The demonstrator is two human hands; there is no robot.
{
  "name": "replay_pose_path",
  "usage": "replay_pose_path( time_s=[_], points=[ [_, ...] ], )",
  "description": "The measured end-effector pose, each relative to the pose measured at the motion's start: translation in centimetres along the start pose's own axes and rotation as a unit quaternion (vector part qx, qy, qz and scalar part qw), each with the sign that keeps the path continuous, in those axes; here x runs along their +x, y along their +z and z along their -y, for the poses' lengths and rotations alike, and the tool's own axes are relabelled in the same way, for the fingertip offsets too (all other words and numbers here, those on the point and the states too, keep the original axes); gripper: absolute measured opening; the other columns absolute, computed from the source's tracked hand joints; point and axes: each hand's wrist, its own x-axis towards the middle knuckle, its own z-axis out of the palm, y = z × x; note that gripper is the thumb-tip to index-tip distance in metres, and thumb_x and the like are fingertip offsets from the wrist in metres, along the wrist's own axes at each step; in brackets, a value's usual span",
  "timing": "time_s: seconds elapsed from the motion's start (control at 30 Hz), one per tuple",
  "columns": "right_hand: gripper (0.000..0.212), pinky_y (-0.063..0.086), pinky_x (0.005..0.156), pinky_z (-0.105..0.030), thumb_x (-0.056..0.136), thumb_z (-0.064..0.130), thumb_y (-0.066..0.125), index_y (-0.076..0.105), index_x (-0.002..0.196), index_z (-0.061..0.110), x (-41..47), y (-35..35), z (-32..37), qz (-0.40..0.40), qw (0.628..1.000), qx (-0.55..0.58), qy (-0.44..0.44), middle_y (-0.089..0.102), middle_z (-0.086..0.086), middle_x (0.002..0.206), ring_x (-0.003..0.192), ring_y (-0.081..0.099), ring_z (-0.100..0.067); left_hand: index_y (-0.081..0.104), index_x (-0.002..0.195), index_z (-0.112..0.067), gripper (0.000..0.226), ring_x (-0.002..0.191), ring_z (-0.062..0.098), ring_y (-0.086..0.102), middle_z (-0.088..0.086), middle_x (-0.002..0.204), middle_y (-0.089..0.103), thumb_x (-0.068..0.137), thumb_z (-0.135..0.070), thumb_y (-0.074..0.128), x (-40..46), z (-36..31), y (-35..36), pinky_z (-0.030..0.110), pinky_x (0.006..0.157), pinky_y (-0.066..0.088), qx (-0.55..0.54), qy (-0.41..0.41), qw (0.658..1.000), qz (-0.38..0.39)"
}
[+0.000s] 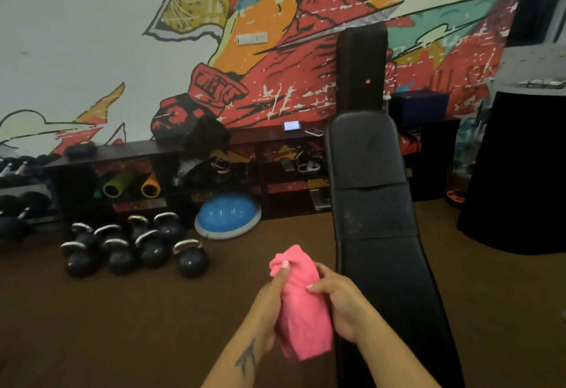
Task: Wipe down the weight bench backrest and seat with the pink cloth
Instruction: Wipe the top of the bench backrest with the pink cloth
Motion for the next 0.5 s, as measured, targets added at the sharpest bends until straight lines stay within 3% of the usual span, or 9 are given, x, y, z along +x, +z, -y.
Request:
replay_pose_path(
  time_s=[0.1,0.2,0.33,0.4,0.5],
  points=[
    [0.034,0.049,0.086,-0.045,0.078,-0.001,0.051,0.059,0.11,0.005,3.0,-1.6,2.2,-0.053,0.998,0.032,0.006,0.064,-0.019,0.109,0.101,0.06,-0.035,0.061,0.113,-0.012,0.034,0.096,0.031,0.067,0.012,0.105,0.07,0.091,-0.038,0.062,3.9,-2.8,2.1,0.047,0.083,0.055,0.049,0.054,0.996,-0.042],
    [0.023,0.05,0.077,-0.039,0.084,0.009,0.057,0.057,0.106,0.008,5.3,-3.0,5.2,-0.142,0.989,-0.008,-0.032,0.064,-0.013,0.103,0.094,0.061,-0.028,0.06,0.11,-0.019,0.032,0.095,0.032,0.066,0.011,0.107,0.068,0.088,-0.042,0.065,7.5,-5.0,4.9,0.044,0.071,0.056,0.082,0.042,0.994,-0.065],
    [0.021,0.045,0.062,-0.024,0.085,0.014,0.063,0.054,0.103,0.014,8.7,-5.0,8.6,-0.218,0.966,-0.091,-0.106,0.061,-0.004,0.097,0.083,0.06,-0.015,0.065,0.105,-0.014,0.035,0.095,0.033,0.067,0.014,0.101,0.071,0.087,-0.044,0.066,12.3,-8.2,7.6,0.051,0.089,0.053,0.091,0.05,0.993,-0.061],
    [0.031,0.051,0.068,-0.028,0.081,0.021,0.069,0.053,0.107,0.023,10.0,-6.0,9.6,-0.213,0.963,-0.093,-0.136,0.059,-0.005,0.104,0.089,0.061,-0.017,0.065,0.107,-0.014,0.037,0.095,0.034,0.068,0.015,0.103,0.071,0.088,-0.047,0.062,14.0,-9.2,8.2,0.05,0.085,0.055,0.069,0.055,0.995,-0.042],
    [0.035,0.054,0.077,-0.037,0.081,0.025,0.067,0.057,0.115,0.025,11.0,-7.1,11.0,-0.125,0.986,0.032,-0.106,0.067,-0.007,0.108,0.093,0.067,-0.024,0.067,0.112,-0.017,0.05,0.098,0.033,0.069,0.013,0.11,0.071,0.082,-0.057,0.063,16.2,-10.4,9.1,0.044,0.076,0.057,0.047,0.055,0.997,0.002]
  ],
)
